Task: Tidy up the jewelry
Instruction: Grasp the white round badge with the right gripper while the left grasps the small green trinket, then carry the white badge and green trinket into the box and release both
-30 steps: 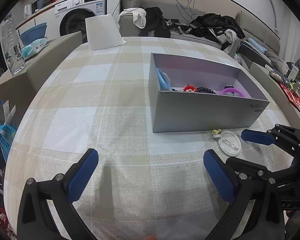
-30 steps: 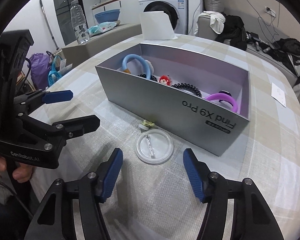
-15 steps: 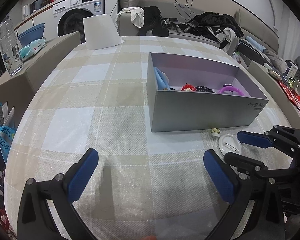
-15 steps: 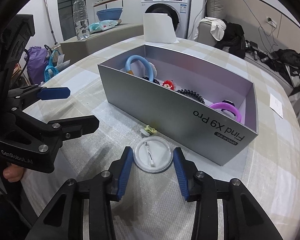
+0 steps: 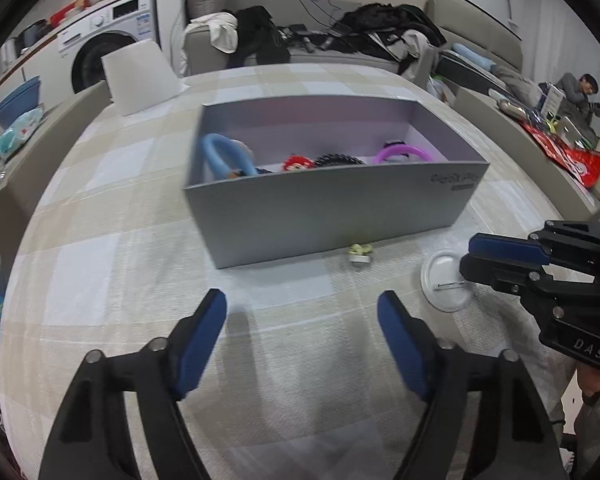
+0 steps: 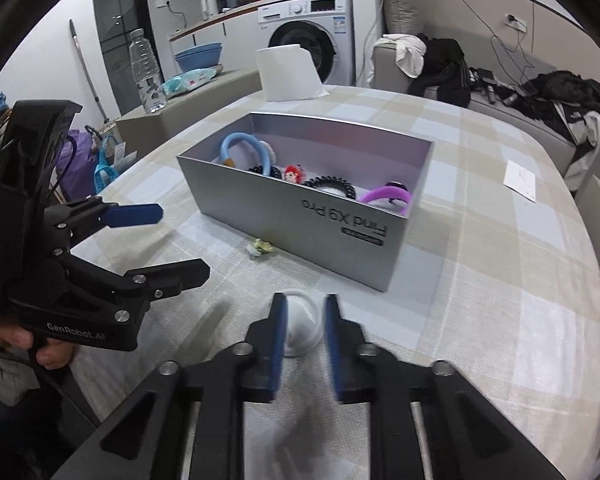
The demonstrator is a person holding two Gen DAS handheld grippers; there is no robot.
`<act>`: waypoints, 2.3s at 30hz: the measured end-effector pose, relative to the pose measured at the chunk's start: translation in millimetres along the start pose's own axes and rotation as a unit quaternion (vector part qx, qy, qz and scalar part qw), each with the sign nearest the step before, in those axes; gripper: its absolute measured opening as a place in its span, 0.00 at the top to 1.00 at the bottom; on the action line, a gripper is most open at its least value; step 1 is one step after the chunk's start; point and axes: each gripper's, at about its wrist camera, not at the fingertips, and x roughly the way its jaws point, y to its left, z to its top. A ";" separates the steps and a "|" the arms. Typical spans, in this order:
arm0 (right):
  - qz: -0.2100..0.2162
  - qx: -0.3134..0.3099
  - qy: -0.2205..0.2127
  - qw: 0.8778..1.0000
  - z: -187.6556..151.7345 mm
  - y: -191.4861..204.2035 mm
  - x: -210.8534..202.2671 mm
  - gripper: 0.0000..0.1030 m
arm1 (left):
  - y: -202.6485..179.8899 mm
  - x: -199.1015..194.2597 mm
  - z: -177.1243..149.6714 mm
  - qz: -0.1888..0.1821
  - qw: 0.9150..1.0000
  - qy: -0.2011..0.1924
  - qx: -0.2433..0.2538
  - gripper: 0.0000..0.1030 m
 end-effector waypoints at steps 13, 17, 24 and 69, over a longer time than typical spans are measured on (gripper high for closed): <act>0.002 -0.017 0.009 1.000 -4.3 3.5 2.8 0.49 | -3.8 1.1 0.6 -0.001 1.000 0.002 0.006 0.42; -0.005 -0.036 0.023 0.999 -4.3 13.4 13.4 0.50 | -0.3 -0.9 -0.3 -0.001 1.000 0.000 0.002 0.42; -0.026 -0.057 0.023 0.998 -4.3 19.5 19.6 0.61 | -0.4 -0.2 0.6 -0.003 1.000 0.001 -0.002 0.42; 0.024 -0.006 -0.060 0.998 9.1 3.2 -21.6 0.60 | -9.3 -38.9 2.9 -0.011 0.997 -0.073 -0.001 0.92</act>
